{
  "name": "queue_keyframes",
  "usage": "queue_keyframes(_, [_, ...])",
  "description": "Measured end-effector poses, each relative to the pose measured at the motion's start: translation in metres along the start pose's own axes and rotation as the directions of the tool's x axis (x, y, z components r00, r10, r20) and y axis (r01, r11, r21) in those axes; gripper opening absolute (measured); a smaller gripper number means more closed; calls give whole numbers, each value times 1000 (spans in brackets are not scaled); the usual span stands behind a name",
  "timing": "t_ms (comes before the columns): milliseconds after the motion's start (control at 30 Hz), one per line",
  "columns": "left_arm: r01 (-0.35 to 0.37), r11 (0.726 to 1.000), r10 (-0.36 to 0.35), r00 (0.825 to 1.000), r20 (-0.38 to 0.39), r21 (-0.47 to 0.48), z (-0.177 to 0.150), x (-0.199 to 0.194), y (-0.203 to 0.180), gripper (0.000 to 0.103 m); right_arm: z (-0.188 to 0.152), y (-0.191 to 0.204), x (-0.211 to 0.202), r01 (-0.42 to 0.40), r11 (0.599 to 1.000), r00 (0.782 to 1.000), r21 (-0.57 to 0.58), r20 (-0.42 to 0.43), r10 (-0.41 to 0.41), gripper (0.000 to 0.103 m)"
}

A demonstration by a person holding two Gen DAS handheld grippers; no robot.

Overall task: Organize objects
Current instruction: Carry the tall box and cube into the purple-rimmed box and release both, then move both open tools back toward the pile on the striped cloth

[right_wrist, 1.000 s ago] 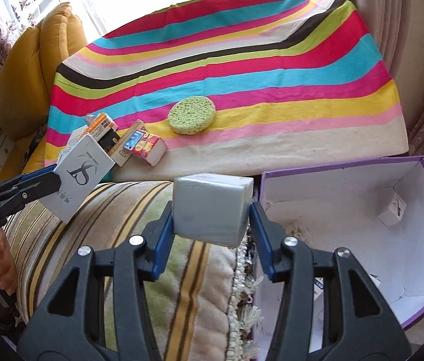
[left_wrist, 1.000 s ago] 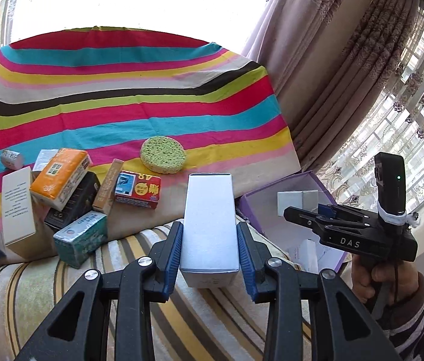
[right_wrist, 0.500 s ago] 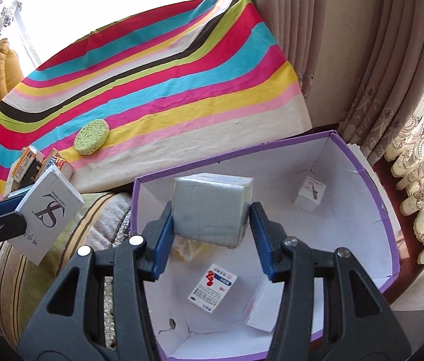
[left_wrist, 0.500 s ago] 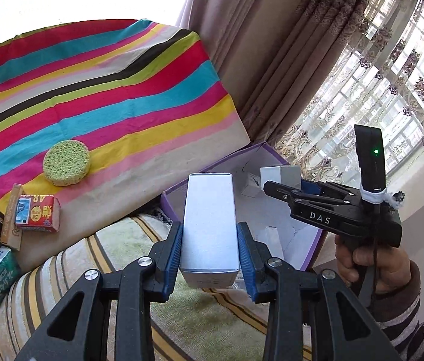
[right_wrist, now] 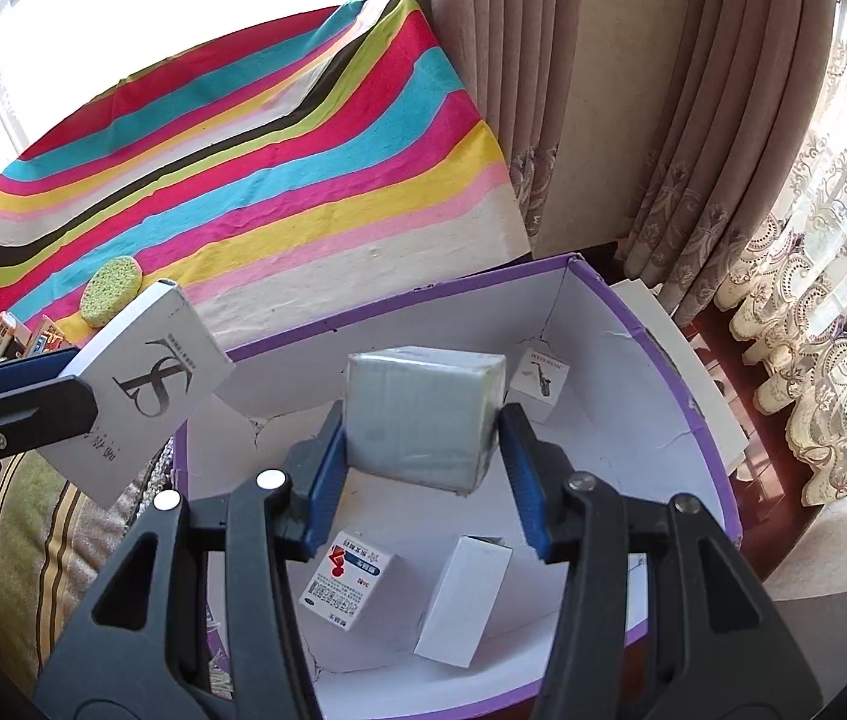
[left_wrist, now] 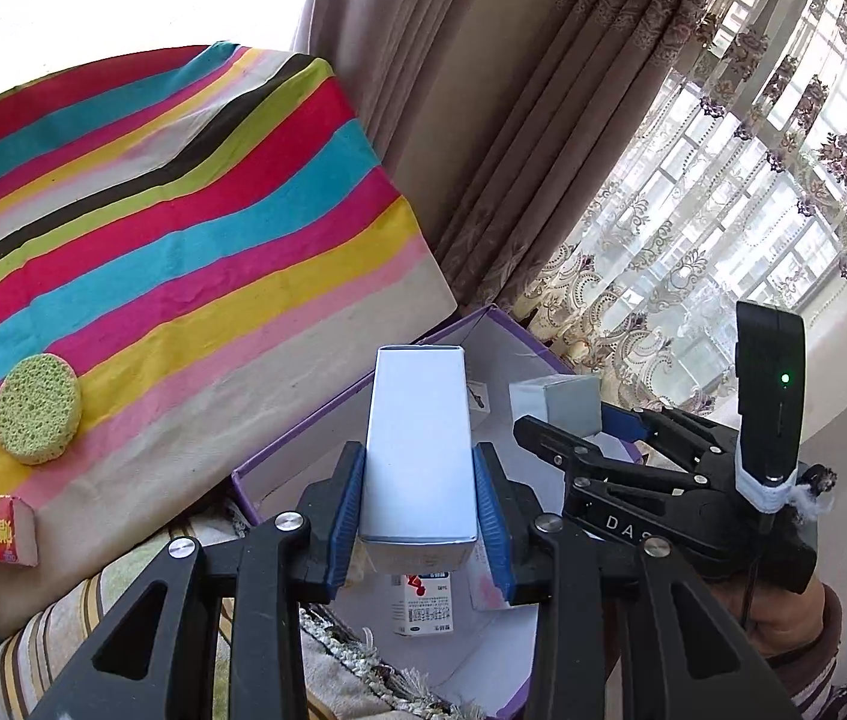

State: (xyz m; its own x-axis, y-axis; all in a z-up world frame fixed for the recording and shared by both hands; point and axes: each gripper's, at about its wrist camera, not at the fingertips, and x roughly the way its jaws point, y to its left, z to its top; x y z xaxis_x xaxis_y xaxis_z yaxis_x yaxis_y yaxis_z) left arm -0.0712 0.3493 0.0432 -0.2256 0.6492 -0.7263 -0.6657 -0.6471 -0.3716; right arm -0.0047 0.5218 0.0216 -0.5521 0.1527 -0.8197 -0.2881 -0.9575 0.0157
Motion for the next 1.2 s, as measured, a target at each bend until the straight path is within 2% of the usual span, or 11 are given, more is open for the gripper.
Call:
queue_keyframes(67, [4, 1000, -4, 1000, -10, -4, 2, 5, 0, 45, 1, -3, 1, 8, 1000, 1000, 8, 1, -8, 55])
queue_keyframes(100, [5, 1000, -5, 1000, -13, -8, 2, 7, 0, 49, 2, -4, 1, 10, 1000, 1000, 15, 1, -10, 60])
queue_keyframes(200, [8, 1000, -9, 1000, -24, -23, 0, 8, 4, 51, 1, -7, 1, 21, 1000, 1000, 19, 1, -21, 74])
queue_keyframes(233, [6, 1000, -7, 1000, -25, -28, -1, 7, 5, 51, 1, -7, 0, 21, 1000, 1000, 19, 2, -21, 75])
queue_keyframes(700, [5, 998, -6, 1000, -2, -69, -4, -7, 18, 51, 6, -7, -7, 24, 999, 1000, 28, 9, -24, 75])
queue_keyframes(1000, [-9, 994, 13, 999, 34, -113, -10, -28, 35, 52, 9, 23, -12, -16, 1000, 1000, -26, 12, 16, 75])
queue_keyframes(1200, [-40, 988, 50, 997, 62, -146, -17, -46, 54, 53, 9, 57, -15, -52, 995, 999, -88, 9, 53, 75])
